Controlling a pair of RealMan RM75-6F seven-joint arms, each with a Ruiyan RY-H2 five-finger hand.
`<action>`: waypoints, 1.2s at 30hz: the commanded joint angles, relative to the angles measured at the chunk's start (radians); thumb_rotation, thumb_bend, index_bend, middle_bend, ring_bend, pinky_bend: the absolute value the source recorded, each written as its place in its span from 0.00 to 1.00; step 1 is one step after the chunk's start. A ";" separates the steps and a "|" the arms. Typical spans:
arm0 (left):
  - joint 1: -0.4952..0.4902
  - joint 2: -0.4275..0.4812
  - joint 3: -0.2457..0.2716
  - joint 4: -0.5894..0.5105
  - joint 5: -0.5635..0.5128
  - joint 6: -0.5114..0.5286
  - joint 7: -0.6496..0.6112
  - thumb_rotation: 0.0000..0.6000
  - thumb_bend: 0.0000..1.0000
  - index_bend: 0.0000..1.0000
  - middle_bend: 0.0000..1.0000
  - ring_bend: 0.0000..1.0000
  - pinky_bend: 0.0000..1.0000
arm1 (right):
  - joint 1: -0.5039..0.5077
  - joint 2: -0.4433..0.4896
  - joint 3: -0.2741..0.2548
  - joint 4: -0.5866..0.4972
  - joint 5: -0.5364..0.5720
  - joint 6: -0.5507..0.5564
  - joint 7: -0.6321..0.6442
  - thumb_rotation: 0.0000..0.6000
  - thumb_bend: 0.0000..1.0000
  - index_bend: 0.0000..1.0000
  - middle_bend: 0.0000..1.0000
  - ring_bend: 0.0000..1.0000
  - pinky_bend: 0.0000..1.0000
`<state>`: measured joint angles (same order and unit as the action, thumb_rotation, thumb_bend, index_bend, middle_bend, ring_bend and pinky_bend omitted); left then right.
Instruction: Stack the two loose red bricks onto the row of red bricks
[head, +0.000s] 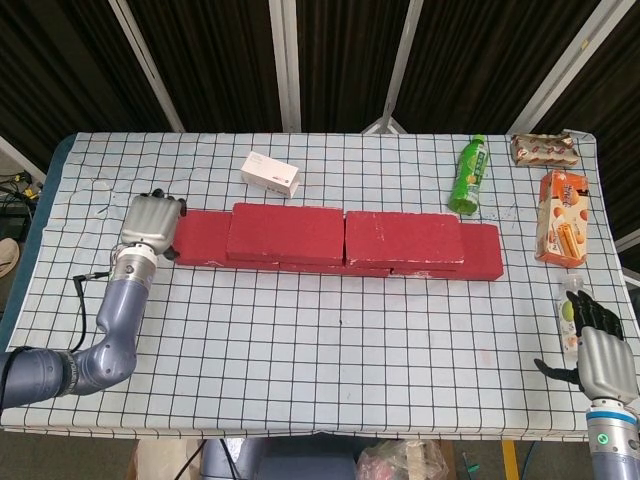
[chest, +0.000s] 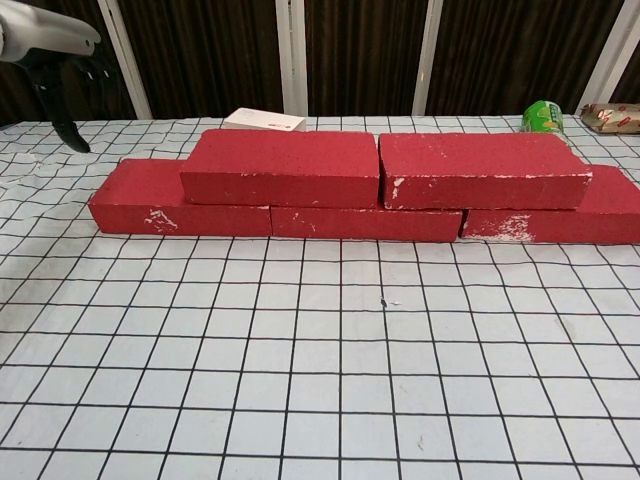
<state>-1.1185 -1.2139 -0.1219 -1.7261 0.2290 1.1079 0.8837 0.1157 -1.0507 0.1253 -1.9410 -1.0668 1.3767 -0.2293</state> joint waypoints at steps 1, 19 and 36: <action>-0.007 -0.035 0.004 0.025 -0.010 -0.003 0.016 1.00 0.00 0.31 0.32 0.18 0.29 | -0.001 0.002 -0.001 -0.001 0.000 0.000 0.002 1.00 0.15 0.00 0.00 0.00 0.00; -0.028 -0.187 0.005 0.135 -0.032 -0.017 0.075 1.00 0.00 0.29 0.33 0.18 0.29 | -0.004 0.013 0.002 0.004 0.001 -0.006 0.029 1.00 0.15 0.00 0.00 0.00 0.00; -0.035 -0.227 -0.014 0.158 -0.047 -0.033 0.102 1.00 0.00 0.28 0.32 0.18 0.28 | -0.001 0.011 -0.001 0.003 -0.001 -0.010 0.021 1.00 0.15 0.00 0.00 0.00 0.00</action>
<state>-1.1538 -1.4404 -0.1360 -1.5681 0.1825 1.0749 0.9856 0.1150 -1.0398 0.1243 -1.9379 -1.0680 1.3671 -0.2086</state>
